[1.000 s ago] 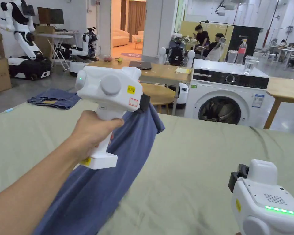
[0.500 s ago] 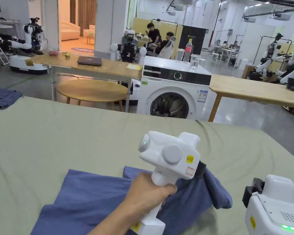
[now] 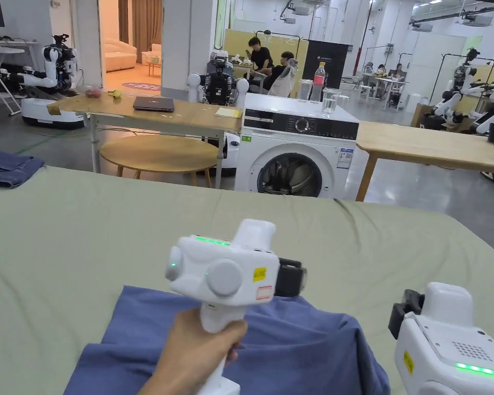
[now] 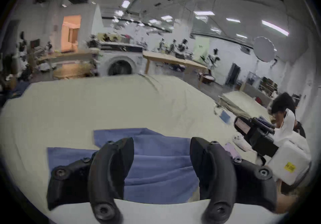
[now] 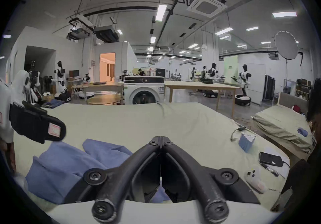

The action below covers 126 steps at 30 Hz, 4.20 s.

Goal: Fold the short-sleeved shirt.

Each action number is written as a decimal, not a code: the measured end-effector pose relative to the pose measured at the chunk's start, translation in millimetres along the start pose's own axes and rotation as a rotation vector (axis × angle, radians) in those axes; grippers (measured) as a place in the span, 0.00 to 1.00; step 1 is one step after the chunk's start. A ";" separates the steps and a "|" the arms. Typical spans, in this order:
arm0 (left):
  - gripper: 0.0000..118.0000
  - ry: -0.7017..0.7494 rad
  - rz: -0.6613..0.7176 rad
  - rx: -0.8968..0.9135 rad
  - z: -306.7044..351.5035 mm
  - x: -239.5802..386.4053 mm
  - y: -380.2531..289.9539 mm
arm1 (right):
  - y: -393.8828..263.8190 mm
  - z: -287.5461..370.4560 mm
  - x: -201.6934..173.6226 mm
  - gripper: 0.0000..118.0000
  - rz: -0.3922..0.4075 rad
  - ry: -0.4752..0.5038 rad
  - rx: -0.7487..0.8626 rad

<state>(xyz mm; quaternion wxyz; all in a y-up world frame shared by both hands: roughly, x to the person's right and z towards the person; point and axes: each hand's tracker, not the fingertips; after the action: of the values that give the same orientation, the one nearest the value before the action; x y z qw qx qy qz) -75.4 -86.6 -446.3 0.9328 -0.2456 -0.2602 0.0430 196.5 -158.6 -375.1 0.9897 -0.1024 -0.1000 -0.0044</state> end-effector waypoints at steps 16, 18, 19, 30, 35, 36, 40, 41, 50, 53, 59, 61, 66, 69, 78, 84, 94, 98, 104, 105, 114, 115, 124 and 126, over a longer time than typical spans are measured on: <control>0.00 0.342 0.142 -0.085 74.3 -132.5 -65.4 | -9.8 -10.5 -75.8 0.00 0.009 0.176 -0.040; 0.00 0.354 0.187 -0.122 63.5 -156.6 -55.9 | -10.8 -15.4 -76.0 0.00 0.007 0.177 -0.051; 0.00 0.355 0.200 -0.142 57.9 -166.9 -50.5 | -11.0 -17.0 -75.4 0.00 0.008 0.178 -0.056; 0.55 0.359 0.367 -0.476 -46.0 -261.4 -42.4 | -20.3 -38.2 -52.3 0.00 0.014 0.138 -0.114; 0.55 0.379 0.374 -0.545 -85.4 -263.7 -59.1 | -25.6 -41.3 -38.3 0.00 0.016 0.107 -0.133; 0.54 0.433 0.299 -0.561 -90.9 -250.8 -62.9 | -26.5 -42.0 -34.6 0.00 0.017 0.100 -0.138; 0.00 0.470 0.118 -0.504 -89.0 -207.9 -69.2 | -25.2 -47.4 -17.7 0.00 -0.003 0.072 -0.167; 0.00 0.445 0.090 -0.503 -88.0 -201.4 -69.5 | -23.5 -50.4 -12.1 0.00 -0.015 0.066 -0.182; 0.00 0.397 0.089 -0.376 -25.1 -195.2 -64.3 | -9.7 -91.0 43.9 0.51 -0.054 0.049 -0.447; 0.00 0.390 0.105 -0.345 -1.6 -195.4 -61.4 | -25.8 -114.3 51.1 0.53 -0.060 0.095 -0.597; 0.00 0.407 0.103 -0.320 25.6 -190.0 -64.0 | -81.2 -151.2 43.5 0.47 -0.051 0.128 -0.861; 0.00 0.413 0.098 -0.327 28.8 -189.8 -67.6 | -88.7 -146.9 39.0 0.40 -0.045 0.130 -0.830; 0.00 0.411 0.093 -0.329 29.7 -185.2 -71.2 | -76.6 -137.0 31.4 0.00 -0.001 0.163 -0.788; 0.00 0.410 0.101 -0.296 39.8 -182.9 -65.4 | -65.2 -128.4 33.8 0.00 0.004 0.166 -0.726; 0.00 0.454 0.078 -0.109 105.8 -185.6 6.3 | 51.4 -88.1 53.1 0.00 -0.010 0.112 -0.359; 0.00 0.509 0.090 0.009 161.1 -205.1 67.5 | 125.8 -82.3 48.2 0.00 0.034 0.095 -0.230; 0.00 0.590 0.074 0.133 200.0 -233.6 175.8 | 246.4 -93.8 -7.5 0.00 0.079 0.117 -0.077; 0.00 0.612 0.074 0.169 211.7 -246.1 218.3 | 290.4 -110.4 -26.7 0.00 0.081 0.124 -0.034; 0.00 0.641 0.066 0.202 216.0 -259.9 260.6 | 330.4 -136.9 -46.3 0.00 0.059 0.119 0.002; 0.00 0.645 0.060 0.203 215.1 -261.0 264.4 | 333.4 -143.2 -48.2 0.00 0.060 0.115 0.010; 0.00 0.630 0.052 0.155 187.9 -260.9 209.3 | 281.9 -148.5 -51.9 0.00 0.115 0.094 -0.018; 0.00 0.621 0.045 0.127 181.9 -260.8 192.2 | 265.4 -145.4 -49.4 0.00 0.121 0.092 -0.031; 0.00 0.559 0.100 0.016 172.1 -236.9 14.8 | 103.2 -97.8 -14.8 0.00 0.179 0.076 -0.232; 0.00 0.548 0.113 -0.008 180.9 -223.5 -26.4 | 65.5 -88.3 -1.9 0.00 0.186 0.083 -0.279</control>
<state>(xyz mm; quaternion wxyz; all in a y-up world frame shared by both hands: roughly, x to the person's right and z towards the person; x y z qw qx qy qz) -360.7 -77.3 -402.9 0.9635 -0.2658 0.0158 0.0258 213.9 -112.5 -473.4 0.9652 -0.2475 -0.0477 0.0692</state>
